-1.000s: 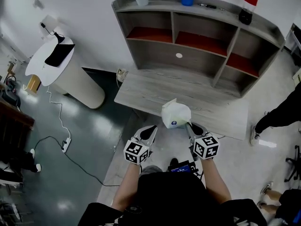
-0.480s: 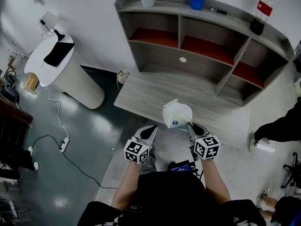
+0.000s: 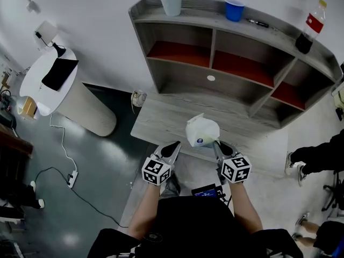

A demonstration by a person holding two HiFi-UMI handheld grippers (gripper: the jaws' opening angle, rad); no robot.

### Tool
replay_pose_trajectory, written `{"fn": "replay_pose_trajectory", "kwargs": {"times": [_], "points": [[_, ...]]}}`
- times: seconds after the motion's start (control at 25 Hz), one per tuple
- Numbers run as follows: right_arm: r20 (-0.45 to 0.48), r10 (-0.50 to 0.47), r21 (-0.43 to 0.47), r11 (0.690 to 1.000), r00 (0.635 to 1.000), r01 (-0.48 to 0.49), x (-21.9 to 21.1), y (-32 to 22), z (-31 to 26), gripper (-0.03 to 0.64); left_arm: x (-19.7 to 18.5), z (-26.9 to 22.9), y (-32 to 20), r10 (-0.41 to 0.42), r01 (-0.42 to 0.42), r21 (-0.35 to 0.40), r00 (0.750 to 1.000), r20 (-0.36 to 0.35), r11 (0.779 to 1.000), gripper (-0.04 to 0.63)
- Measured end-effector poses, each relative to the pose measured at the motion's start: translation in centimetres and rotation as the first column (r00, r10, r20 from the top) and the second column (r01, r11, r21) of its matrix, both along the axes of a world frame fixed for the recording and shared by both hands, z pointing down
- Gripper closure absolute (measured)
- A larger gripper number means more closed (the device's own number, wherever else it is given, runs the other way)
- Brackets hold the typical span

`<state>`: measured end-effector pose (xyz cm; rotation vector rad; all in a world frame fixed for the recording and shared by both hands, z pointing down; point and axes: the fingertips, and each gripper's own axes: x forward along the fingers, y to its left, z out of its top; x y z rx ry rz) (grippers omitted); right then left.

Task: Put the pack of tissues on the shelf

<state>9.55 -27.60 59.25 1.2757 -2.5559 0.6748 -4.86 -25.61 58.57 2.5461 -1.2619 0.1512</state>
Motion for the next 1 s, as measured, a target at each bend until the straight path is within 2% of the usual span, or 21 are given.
{"fn": "replay_pose_trajectory", "kwargs": {"times": [0.32, 0.64, 1.0], "points": [[-0.010, 0.046, -0.003, 0.999, 0.999, -0.046, -4.2, -4.1, 0.1, 0.611, -4.3, 0.2, -4.7, 0.047, -0.047, -0.005, 0.999, -0.008, 0.999, 0.594], [-0.015, 0.123, 0.009, 0.992, 0.992, -0.123, -8.0, -6.5, -0.4, 0.611, -8.0, -0.5, -8.5, 0.128, -0.128, 0.009, 0.992, -0.010, 0.992, 0.594], [-0.026, 0.189, 0.010, 0.982, 0.982, -0.189, -9.9, -6.7, -0.4, 0.611, -9.6, -0.4, -10.4, 0.197, -0.196, 0.012, 0.980, -0.023, 0.980, 0.594]]}}
